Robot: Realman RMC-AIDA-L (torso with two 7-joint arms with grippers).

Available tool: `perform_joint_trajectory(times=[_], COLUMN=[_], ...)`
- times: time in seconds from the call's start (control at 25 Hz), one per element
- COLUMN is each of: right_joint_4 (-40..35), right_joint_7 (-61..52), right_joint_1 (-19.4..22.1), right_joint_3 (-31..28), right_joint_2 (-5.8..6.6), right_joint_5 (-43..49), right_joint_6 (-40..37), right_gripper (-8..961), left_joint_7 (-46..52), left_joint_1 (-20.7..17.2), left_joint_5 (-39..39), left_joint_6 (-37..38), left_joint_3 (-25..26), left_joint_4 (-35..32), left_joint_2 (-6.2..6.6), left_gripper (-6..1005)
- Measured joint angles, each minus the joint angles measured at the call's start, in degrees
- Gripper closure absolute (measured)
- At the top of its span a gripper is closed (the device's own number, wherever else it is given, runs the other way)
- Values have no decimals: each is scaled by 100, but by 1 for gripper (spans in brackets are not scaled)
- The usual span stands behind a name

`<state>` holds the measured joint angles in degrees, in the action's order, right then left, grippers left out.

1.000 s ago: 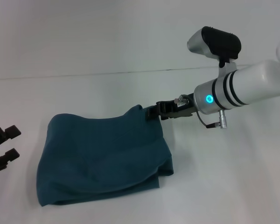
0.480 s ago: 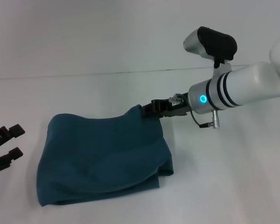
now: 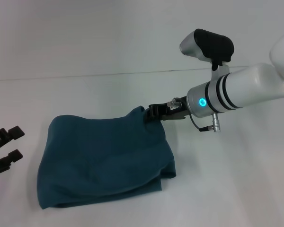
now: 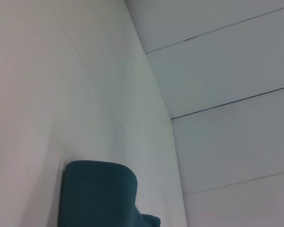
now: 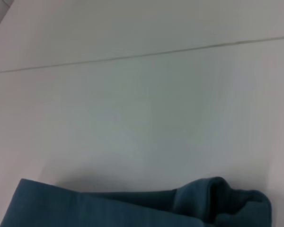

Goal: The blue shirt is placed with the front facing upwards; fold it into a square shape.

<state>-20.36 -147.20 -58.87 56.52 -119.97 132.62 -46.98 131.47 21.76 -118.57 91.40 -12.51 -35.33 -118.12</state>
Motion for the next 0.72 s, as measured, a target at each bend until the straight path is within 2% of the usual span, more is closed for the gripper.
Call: perform_joint_trajectory(times=[0.16, 0.24, 0.36, 0.72], right_joint_4=[-30, -54, -154, -1161], right_joint_7=[-7, -8, -10, -270], right_joint_1=[31, 46, 104, 569], right_joint_3=[-33, -49, -57, -82], right_joint_2=[8, 12, 34, 55], right_joint_5=[-7, -38, -174, -390], right_joint_6=[-63, -109, -245, -1010], right_gripper=[656, 851, 855, 859], left_joint_7=[-6, -7, -7, -7], left_joint_1=[-4, -5, -12, -36], left_joint_5=[0, 0, 0, 0], left_joint_6=[0, 0, 1, 0], left_joint_3=[0, -8, -14, -17], left_joint_4=[0, 0, 0, 0], left_joint_2=[0, 0, 0, 0], left_gripper=[62, 62, 62, 62])
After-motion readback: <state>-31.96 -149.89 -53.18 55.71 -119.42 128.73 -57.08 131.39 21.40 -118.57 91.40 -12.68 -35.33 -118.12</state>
